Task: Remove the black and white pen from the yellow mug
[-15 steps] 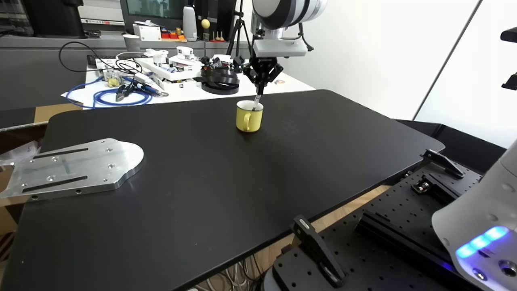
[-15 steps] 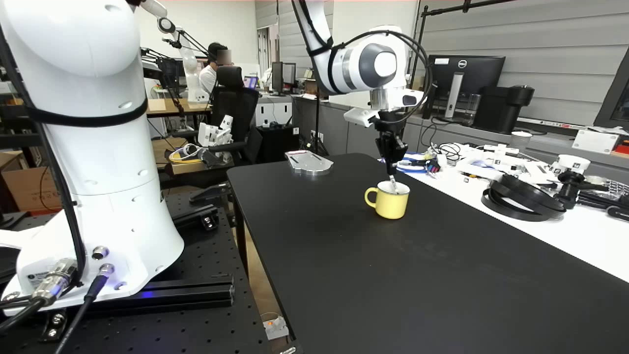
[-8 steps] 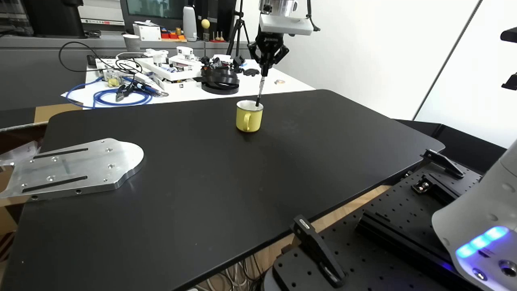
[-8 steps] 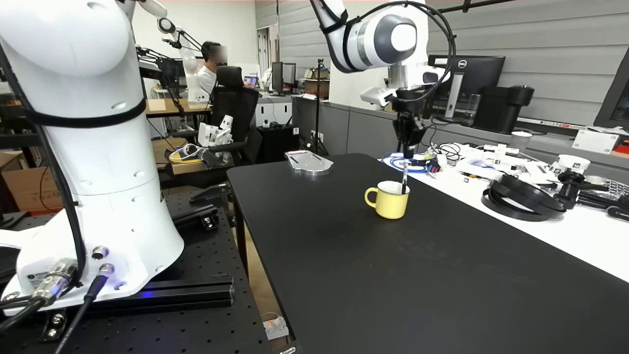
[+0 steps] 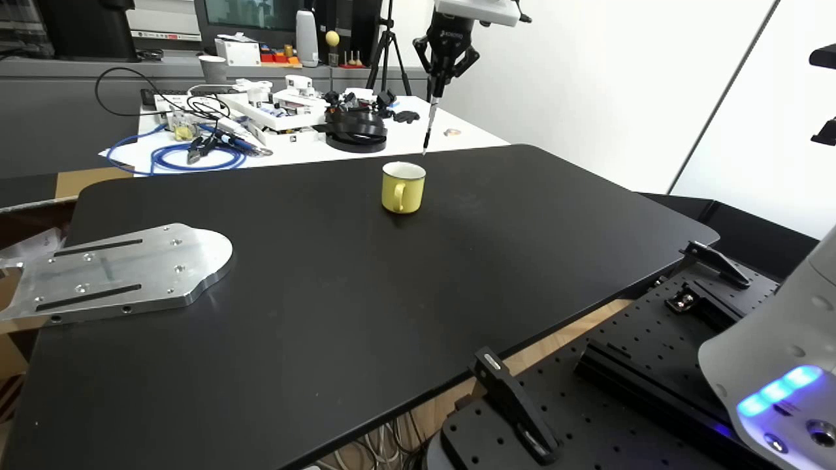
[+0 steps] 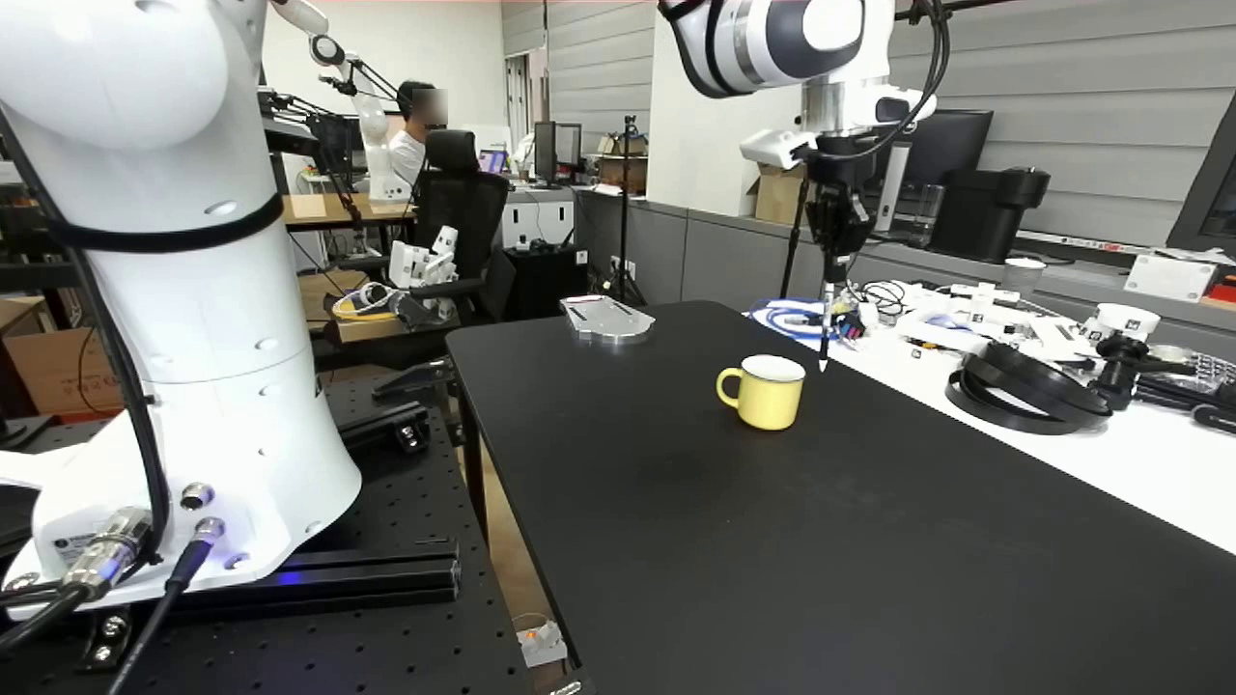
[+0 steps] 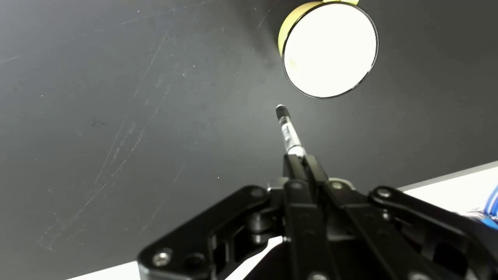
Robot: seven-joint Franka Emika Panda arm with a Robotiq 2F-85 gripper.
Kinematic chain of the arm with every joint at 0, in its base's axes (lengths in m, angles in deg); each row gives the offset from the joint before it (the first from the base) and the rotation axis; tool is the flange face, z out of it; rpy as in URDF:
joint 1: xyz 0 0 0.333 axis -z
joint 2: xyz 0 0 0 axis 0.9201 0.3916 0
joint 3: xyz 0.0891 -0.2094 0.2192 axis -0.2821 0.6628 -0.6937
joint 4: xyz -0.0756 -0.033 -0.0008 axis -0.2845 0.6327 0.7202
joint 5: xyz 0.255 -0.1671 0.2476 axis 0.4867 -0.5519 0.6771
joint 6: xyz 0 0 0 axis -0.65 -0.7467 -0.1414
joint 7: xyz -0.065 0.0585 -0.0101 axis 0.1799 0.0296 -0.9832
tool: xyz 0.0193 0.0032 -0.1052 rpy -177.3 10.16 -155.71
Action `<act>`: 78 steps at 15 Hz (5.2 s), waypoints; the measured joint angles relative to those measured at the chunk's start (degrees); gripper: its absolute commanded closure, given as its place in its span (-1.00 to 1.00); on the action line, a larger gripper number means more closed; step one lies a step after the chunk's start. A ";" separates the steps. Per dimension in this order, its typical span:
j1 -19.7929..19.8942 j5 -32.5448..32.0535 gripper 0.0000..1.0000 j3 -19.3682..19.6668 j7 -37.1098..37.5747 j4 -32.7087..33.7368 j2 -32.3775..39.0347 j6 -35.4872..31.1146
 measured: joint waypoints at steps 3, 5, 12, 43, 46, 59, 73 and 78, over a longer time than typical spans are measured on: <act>1.35 0.00 0.97 0.00 -0.38 0.79 -0.20 1.32; 2.19 -0.01 0.97 0.01 -1.15 0.82 -0.14 2.59; 7.25 4.26 0.97 -0.71 -12.28 2.76 2.74 17.47; 12.02 4.21 0.97 -0.34 -21.42 5.64 19.78 6.15; 11.40 3.34 0.97 -0.32 -21.35 3.73 19.79 2.47; 10.15 2.29 0.12 -0.26 -21.16 -0.57 19.82 -3.41; 10.14 2.29 -1.00 -0.07 -20.54 -0.41 18.13 -3.27; 9.88 2.27 -1.00 -0.58 -20.88 -0.86 17.53 -2.67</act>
